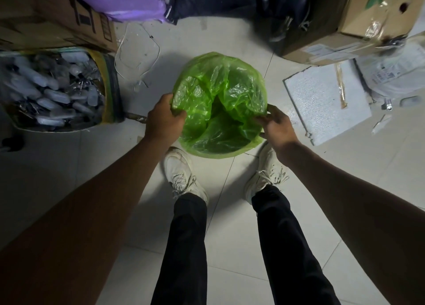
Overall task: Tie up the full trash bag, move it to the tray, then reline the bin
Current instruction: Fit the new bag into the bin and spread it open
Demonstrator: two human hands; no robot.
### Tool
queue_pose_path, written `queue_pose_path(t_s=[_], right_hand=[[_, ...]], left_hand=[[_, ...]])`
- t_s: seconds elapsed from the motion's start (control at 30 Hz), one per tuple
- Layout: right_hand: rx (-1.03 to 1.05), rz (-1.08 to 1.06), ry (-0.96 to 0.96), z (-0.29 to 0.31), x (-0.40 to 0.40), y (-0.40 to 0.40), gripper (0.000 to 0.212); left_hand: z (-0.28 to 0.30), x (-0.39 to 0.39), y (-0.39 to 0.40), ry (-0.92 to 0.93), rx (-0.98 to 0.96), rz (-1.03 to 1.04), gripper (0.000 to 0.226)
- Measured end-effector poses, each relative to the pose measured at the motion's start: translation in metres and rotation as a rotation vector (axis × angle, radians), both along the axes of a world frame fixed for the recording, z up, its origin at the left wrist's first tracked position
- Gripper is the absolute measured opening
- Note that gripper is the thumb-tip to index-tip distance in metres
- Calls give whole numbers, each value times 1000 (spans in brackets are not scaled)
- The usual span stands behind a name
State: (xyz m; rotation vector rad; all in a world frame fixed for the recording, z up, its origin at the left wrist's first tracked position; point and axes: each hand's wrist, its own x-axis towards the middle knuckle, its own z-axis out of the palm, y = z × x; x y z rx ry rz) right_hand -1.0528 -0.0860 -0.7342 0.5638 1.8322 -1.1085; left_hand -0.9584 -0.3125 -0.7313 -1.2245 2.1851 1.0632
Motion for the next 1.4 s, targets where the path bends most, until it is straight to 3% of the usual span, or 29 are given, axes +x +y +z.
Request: queue_pose_path(t_s=[0.1, 0.27, 0.43, 0.57, 0.7, 0.77, 0.9, 1.07, 1.2, 1.3, 1.4], right_hand=[[22, 27, 34, -8, 0, -4, 45], [295, 590, 665, 12, 12, -7, 57], [161, 1031, 900, 12, 16, -44, 51], [205, 1236, 701, -8, 4, -82, 66], [223, 1308, 463, -38, -4, -99, 78], [220, 1310, 446, -51, -7, -102, 80], [290, 1317, 390, -54, -7, -100, 76], [335, 1366, 714, -35, 17, -91, 53], [204, 1384, 532, -54, 18, -90, 73], [235, 1359, 407, -90, 11, -93, 91], [274, 1405, 392, -119, 9, -101, 96]], left_hand=[[-3, -2, 2, -23, -28, -18, 44], [-6, 0, 1, 1, -91, -78, 46], [-15, -2, -8, 43, -221, -127, 34], [-23, -8, -17, 141, -203, -118, 37], [-33, -25, -25, 196, 24, -34, 39], [-41, -31, -27, 216, 94, -42, 28], [-50, -32, -26, 261, 163, -56, 32], [-48, -39, -28, 266, 129, -89, 24], [-53, -48, -31, 250, 184, -123, 31], [-69, -51, -28, 256, 178, -195, 41], [-79, -47, -31, 265, 100, -269, 39]])
